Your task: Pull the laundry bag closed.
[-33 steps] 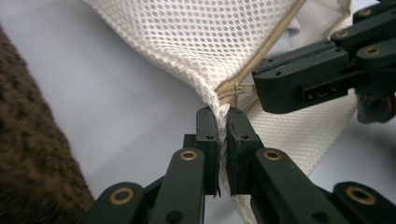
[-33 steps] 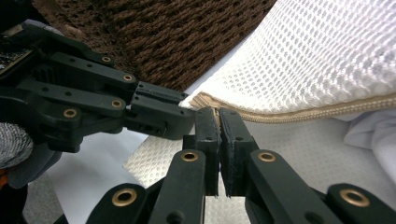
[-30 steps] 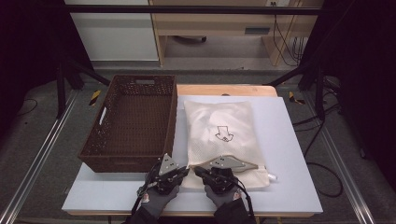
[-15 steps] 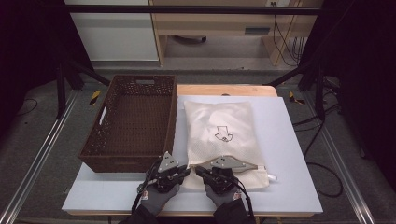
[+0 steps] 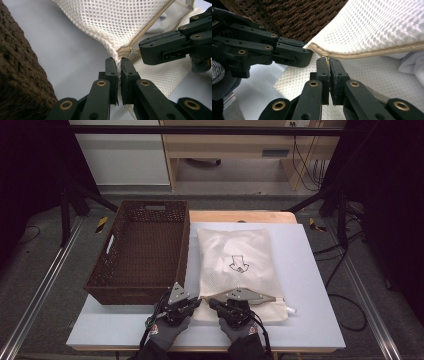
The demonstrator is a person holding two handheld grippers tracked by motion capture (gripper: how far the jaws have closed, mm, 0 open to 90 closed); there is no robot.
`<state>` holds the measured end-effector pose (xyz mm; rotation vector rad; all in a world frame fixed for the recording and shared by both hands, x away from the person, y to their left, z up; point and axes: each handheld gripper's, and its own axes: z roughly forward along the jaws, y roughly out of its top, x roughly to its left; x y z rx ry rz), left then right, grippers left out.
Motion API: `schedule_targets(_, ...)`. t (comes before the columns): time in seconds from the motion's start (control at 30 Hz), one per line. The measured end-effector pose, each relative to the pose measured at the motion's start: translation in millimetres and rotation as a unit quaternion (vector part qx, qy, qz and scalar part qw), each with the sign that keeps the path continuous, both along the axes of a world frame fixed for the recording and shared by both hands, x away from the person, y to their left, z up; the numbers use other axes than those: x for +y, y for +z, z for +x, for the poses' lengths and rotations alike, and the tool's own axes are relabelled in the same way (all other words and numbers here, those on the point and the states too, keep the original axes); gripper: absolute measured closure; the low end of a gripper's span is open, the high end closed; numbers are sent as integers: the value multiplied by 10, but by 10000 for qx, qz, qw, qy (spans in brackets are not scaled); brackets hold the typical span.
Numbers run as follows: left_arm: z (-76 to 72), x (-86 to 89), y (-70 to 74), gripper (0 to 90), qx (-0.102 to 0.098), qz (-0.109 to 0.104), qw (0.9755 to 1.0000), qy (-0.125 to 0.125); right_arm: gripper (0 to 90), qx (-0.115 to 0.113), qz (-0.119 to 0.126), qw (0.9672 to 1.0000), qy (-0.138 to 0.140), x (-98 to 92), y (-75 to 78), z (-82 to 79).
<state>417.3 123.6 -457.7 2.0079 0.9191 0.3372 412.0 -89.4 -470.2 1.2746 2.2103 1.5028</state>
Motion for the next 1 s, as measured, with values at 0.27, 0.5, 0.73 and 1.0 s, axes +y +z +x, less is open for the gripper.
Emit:
schedule_targets(0.27,-6,31,29,850,-65,11,10000,9,875,65,-57,9999,-88,-69,-19,2)
schedule_targets(0.5,-8,19,5,848,-31,-10,10000,-57,875,117,-142,9998,-111,-138,-47,3)
schedule_targets(0.73,-30,1,8,847,-115,31,9999,-51,875,175,-153,9996,-168,-217,-39,5)
schedule_targets(1.0,-37,18,9,847,-158,53,9999,-23,874,187,-122,9991,-348,-430,3,2)
